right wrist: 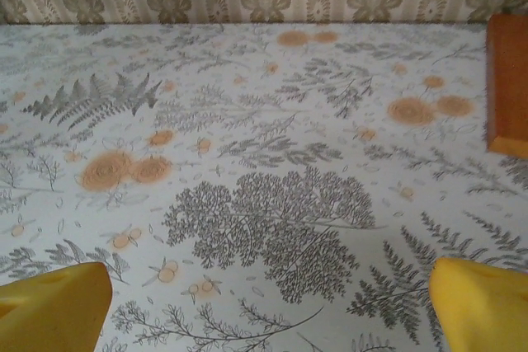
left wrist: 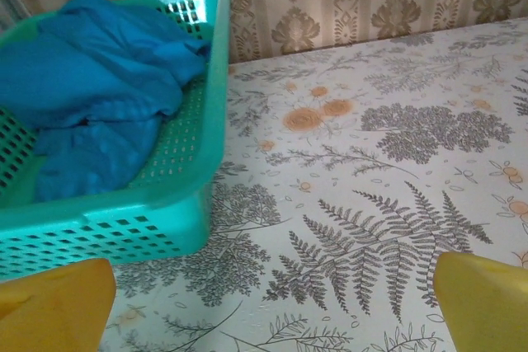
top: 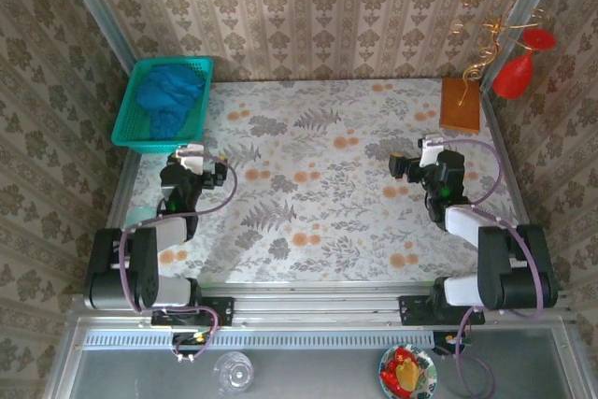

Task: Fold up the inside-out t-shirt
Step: Pick up the T-shirt from the basket.

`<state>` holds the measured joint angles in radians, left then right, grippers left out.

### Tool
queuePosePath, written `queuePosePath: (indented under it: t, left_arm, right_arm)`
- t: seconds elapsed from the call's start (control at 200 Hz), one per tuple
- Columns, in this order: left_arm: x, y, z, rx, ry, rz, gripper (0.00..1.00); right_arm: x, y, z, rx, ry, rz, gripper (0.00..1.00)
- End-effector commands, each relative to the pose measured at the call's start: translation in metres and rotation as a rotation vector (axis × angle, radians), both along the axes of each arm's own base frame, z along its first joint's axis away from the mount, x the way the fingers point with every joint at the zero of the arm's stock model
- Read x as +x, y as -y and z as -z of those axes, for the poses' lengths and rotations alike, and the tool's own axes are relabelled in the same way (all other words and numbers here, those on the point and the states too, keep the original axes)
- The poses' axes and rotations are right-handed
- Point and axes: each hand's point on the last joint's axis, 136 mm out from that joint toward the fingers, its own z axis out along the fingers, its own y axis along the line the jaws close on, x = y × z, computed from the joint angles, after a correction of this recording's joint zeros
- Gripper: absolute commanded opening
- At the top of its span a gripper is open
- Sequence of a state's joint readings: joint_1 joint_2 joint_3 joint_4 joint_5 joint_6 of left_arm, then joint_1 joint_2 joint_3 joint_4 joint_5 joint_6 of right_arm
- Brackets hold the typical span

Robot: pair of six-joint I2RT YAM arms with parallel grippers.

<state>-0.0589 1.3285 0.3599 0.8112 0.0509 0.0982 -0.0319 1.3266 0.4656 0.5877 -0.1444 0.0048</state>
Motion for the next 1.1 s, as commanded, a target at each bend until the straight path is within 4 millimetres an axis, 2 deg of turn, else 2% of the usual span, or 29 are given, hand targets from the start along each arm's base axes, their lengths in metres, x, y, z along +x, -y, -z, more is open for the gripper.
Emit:
queuePosePath:
  t: [0.0,0.135,0.235,0.365,0.51,0.62,0.76,0.95,1.025,1.095]
  left_arm:
    - [0.0,-0.016,-0.018,0.014,-0.025,-0.103,1.0]
    - [0.001,-0.022,-0.046,-0.046,-0.044,-0.154,1.0]
    - [0.005,-0.03,-0.059,-0.083,-0.129,-0.204,1.0]
    - [0.016,-0.046,-0.064,-0.134,-0.248,-0.274,1.0]
    - [0.04,-0.062,-0.065,-0.173,-0.347,-0.3,0.98]
    - [0.065,-0.068,-0.061,-0.184,-0.423,-0.284,0.96]
    - [0.094,-0.083,-0.045,-0.2,-0.523,-0.315,0.91]
    - [0.13,-0.11,-0.011,-0.235,-0.59,-0.395,0.87]
    - [0.144,-0.117,-0.001,-0.265,-0.598,-0.406,0.81]
    - [0.157,-0.123,0.006,-0.291,-0.591,-0.417,0.81]
  right_arm:
    - [-0.008,0.003,-0.007,0.003,-0.072,0.036,1.0]
    - [-0.015,0.0,-0.025,0.042,-0.081,0.041,1.0]
    - [-0.02,-0.007,-0.039,0.082,-0.097,0.033,1.0]
    - [-0.024,-0.018,-0.056,0.14,-0.113,0.017,0.98]
    - [-0.024,-0.03,-0.075,0.167,-0.12,-0.003,0.96]
    - [-0.023,-0.039,-0.084,0.171,-0.112,-0.024,0.96]
    - [-0.022,-0.048,-0.09,0.173,-0.117,-0.039,0.96]
    - [-0.025,-0.056,-0.09,0.156,-0.126,-0.051,0.96]
    - [-0.026,-0.056,-0.089,0.147,-0.122,-0.045,0.96]
    - [-0.025,-0.054,-0.089,0.132,-0.114,-0.039,0.96]
